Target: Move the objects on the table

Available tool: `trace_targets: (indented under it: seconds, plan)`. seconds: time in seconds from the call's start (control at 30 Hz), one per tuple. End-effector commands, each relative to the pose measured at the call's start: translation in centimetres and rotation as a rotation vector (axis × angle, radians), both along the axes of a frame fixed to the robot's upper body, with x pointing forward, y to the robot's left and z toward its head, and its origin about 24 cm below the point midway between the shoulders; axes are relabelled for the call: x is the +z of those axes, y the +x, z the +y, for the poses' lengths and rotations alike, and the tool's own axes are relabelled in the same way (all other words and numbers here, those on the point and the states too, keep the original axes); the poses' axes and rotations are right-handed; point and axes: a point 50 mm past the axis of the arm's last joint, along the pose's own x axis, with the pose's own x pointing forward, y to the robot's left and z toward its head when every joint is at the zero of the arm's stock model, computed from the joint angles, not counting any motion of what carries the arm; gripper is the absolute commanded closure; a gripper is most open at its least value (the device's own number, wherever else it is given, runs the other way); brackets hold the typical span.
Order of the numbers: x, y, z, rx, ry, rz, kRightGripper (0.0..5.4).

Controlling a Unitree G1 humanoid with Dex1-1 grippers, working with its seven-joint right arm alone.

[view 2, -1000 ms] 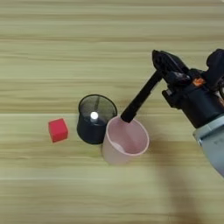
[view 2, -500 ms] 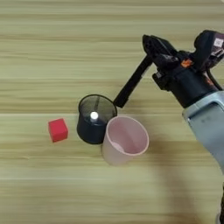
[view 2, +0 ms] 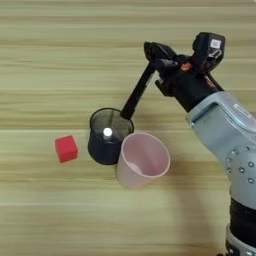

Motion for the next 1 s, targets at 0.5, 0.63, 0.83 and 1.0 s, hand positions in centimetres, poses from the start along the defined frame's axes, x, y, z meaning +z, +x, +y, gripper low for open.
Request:
trace_targets:
  seconds: [0.5, 0.63, 0.83, 1.0]
  plan:
    - [-1.5, 2.0, 2.4, 0.054, -0.056, -0.016, 4.71]
    - [-2.5, 1.9, 2.8, 0.064, -0.07, 0.017, 4.71]
    - [-3.8, 1.6, 2.8, 0.063, -0.088, 0.061, 4.71]
    - [-4.2, 1.5, 2.7, 0.062, -0.095, 0.075, 4.71]
